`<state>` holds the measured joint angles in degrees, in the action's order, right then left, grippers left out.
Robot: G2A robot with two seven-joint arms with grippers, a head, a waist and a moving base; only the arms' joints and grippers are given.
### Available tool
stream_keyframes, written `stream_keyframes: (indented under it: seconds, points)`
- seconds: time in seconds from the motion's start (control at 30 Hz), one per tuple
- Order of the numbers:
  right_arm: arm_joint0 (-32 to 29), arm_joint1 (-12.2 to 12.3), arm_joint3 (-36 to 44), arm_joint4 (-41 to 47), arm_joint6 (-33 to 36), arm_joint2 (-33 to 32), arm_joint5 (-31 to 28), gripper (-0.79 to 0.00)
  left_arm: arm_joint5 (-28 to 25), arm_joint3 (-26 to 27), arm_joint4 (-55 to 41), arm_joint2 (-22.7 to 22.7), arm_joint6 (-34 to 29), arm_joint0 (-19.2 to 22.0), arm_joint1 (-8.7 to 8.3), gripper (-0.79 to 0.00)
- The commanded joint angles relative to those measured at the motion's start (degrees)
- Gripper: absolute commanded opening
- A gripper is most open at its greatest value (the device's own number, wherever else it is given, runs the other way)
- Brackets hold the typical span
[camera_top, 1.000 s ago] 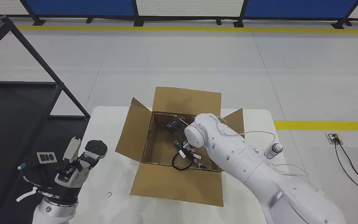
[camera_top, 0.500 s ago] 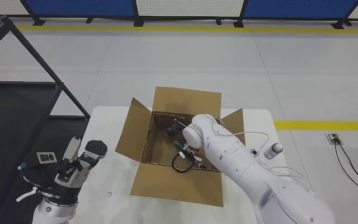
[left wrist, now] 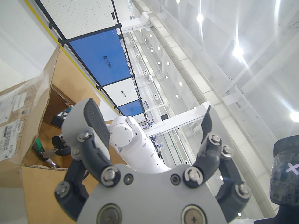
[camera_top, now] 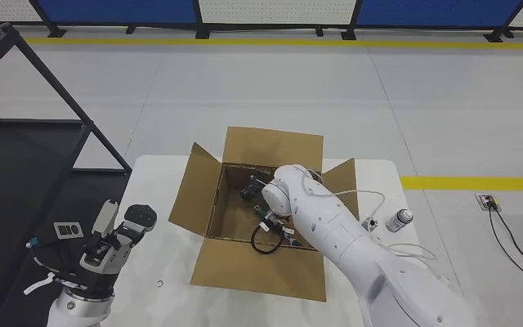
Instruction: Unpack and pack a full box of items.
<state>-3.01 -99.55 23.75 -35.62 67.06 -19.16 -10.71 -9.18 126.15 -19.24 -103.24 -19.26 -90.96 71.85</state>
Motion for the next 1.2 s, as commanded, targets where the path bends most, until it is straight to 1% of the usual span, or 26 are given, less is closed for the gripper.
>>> stream_keyframes:
  seconds: [0.0, 0.27, 0.3, 0.37, 0.4, 0.43, 0.5, 0.63, 0.87, 0.93, 1.03, 1.17]
  points:
    - [0.1, -0.5, -0.8, -0.1, -0.2, 0.0, -0.4, -0.391, 0.0, 0.0, 0.0, 0.0, 0.0, 0.0, 0.0, 0.0]
    - [0.5, -2.2, -5.6, 0.2, -1.4, -0.7, -1.6, -0.394, 0.0, 0.0, 0.0, 0.0, 0.0, 0.0, 0.0, 0.0]
    - [0.6, -2.4, -6.1, 0.4, -1.4, -0.9, -1.7, -0.369, 0.0, 0.0, 0.0, 0.0, 0.0, 0.0, 0.0, 0.0]
    - [1.0, -2.6, -7.0, 0.7, -1.8, -1.3, -2.2, -0.259, 0.0, 0.0, 0.0, 0.0, 0.0, 0.0, 0.0, 0.0]
    - [1.2, -2.7, -7.4, 0.8, -2.0, -1.5, -2.4, -0.231, 0.0, 0.0, 0.0, 0.0, 0.0, 0.0, 0.0, 0.0]
    - [1.4, -2.7, -7.7, 1.2, -2.3, -1.7, -3.0, -0.228, 0.0, 0.0, 0.0, 0.0, 0.0, 0.0, 0.0, 0.0]
    - [2.1, -2.7, -8.7, 1.7, -2.6, -2.3, -4.2, -0.179, 0.0, 0.0, 0.0, 0.0, 0.0, 0.0, 0.0, 0.0]
    - [3.2, -2.5, -10.6, 2.5, -2.5, -3.3, -5.6, -0.166, 0.0, 0.0, 0.0, 0.0, 0.0, 0.0, 0.0, 0.0]
    - [2.9, -2.5, -11.3, 2.5, -1.7, -3.9, -7.9, -0.209, 0.0, 0.0, 0.0, 0.0, 0.0, 0.0, 0.0, 0.0]
    - [2.5, -2.6, -11.2, 2.3, -1.7, -3.9, -7.9, -0.234, 0.0, 0.0, 0.0, 0.0, 0.0, 0.0, 0.0, 0.0]
    - [2.0, -2.7, -11.3, 1.8, -1.8, -3.9, -7.8, -0.296, 0.0, 0.0, 0.0, 0.0, 0.0, 0.0, 0.0, 0.0]
    - [1.5, -2.7, -11.8, 1.7, -1.6, -4.2, -7.5, -0.332, 0.0, 0.0, 0.0, 0.0, 0.0, 0.0, 0.0, 0.0]
